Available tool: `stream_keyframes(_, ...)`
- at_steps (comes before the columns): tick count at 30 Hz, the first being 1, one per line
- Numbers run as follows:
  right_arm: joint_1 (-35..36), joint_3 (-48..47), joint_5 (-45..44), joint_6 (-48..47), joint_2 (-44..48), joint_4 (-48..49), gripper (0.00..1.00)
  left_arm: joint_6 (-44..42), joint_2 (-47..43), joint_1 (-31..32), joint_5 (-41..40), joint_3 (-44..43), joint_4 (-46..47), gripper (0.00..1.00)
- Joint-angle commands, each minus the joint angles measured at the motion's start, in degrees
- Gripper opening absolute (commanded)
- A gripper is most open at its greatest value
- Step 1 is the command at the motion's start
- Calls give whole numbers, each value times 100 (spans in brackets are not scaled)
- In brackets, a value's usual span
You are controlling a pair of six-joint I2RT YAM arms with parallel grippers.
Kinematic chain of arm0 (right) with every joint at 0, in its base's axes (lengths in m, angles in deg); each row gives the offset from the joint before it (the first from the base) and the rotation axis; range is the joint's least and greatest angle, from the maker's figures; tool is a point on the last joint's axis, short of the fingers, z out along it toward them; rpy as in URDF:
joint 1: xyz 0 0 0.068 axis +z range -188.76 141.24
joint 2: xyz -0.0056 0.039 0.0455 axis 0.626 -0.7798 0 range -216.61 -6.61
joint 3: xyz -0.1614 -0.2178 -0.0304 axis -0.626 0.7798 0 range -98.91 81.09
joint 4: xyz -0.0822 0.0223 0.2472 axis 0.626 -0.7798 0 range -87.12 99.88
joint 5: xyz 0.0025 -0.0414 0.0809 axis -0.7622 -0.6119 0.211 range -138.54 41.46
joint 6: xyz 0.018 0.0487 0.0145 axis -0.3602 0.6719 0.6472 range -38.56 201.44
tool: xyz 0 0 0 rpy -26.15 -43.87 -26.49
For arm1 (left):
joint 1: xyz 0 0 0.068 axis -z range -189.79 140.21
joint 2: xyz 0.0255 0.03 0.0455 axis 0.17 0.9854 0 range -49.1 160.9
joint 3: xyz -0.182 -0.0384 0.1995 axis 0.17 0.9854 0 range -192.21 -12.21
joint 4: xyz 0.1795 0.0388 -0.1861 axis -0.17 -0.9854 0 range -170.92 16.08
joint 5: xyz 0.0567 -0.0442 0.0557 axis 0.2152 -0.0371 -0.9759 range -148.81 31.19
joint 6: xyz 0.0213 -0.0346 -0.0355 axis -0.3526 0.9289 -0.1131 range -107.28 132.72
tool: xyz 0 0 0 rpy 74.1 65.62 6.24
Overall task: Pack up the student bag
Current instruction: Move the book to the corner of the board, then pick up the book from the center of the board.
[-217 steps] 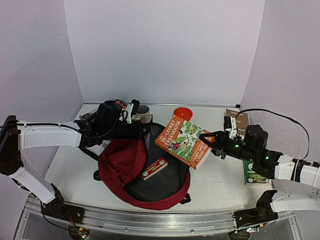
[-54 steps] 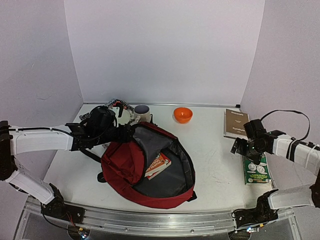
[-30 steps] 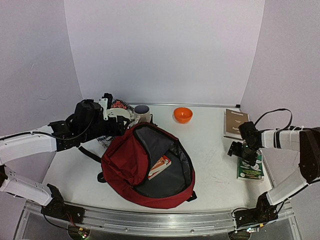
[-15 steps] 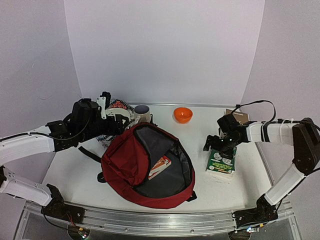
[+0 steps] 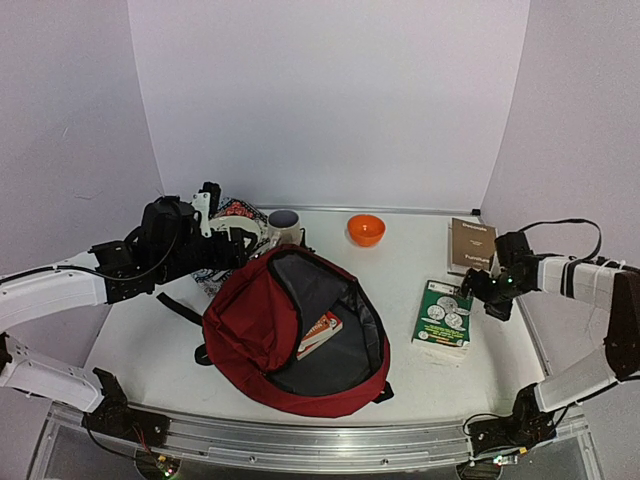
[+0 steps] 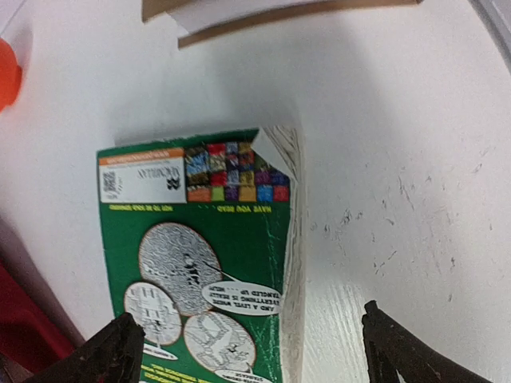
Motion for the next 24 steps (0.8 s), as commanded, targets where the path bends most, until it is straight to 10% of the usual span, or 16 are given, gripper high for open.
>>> stream_keyframes(1,-77,213,615,-380,-375,481,91,-32,-155,-40,91,-96,4,84)
stream_keyframes(24,645,-665,2774,-1051,-2037,1108,41,2,29,-40,304,-181,4,84)
